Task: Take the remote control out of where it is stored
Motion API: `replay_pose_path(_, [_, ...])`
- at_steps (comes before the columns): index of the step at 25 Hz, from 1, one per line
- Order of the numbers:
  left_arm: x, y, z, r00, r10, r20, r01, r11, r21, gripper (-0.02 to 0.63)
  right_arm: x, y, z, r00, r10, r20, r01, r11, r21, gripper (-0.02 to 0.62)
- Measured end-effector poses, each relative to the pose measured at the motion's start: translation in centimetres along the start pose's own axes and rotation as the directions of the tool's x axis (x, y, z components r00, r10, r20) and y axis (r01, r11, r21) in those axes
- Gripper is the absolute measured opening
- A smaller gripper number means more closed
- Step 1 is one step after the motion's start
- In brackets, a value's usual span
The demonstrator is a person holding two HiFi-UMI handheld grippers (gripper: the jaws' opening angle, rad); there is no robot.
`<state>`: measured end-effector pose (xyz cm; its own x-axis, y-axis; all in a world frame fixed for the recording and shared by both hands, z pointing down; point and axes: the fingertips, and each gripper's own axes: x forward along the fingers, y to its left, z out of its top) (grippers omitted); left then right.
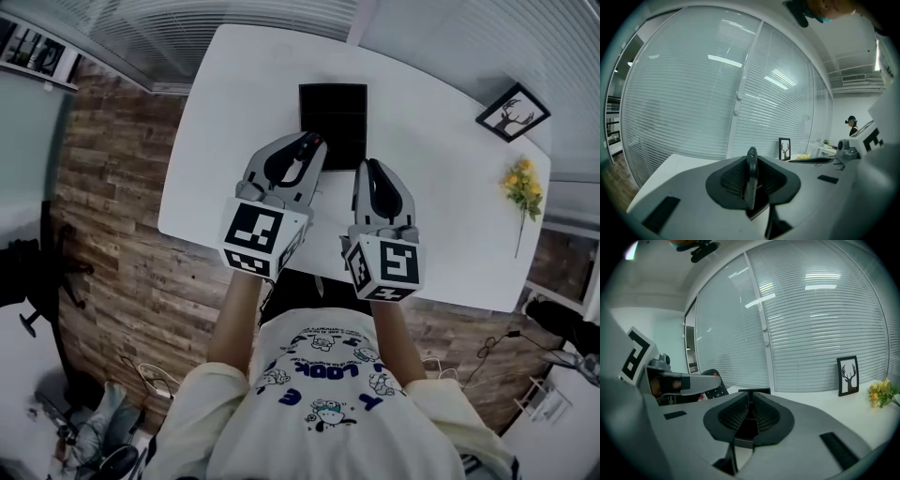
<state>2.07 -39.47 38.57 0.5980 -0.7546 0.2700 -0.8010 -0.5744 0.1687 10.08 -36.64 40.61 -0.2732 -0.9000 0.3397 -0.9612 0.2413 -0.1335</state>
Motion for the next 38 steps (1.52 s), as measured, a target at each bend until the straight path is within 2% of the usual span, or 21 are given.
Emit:
replay_pose_path(7, [-2.9,-0.1,2.2,0.998,0.024,0.053,-0.025,1.000,0.005,0.071,-1.1,1.8,1.1,0.999,0.017,0.029,-0.017,1.000,-0.014,0.049])
replay_pose_path(14, [-6.3,1.0,2.6,0.993,0.094,0.075,-0.094,0.996,-0.005,0.072,-1.4,4.4,2.0,0.997,0.066,0.047,-0.064,0.997,-0.039,0.049])
replay_pose_path(25, [-11.7,4.4,0.4,0.970,0.236,0.066,-0.231,0.971,-0.064,0.072,-1.3,9.0,1.0,0.990,0.138,0.032,-0.136,0.988,-0.079,0.049])
replay_pose_path(38, [-14.7,5.6,-1.6,0.953,0.298,0.049,-0.293,0.952,-0.087,0.072,-1.6,12.2,0.2,0.983,0.183,0.012,-0.182,0.979,-0.093,0.048])
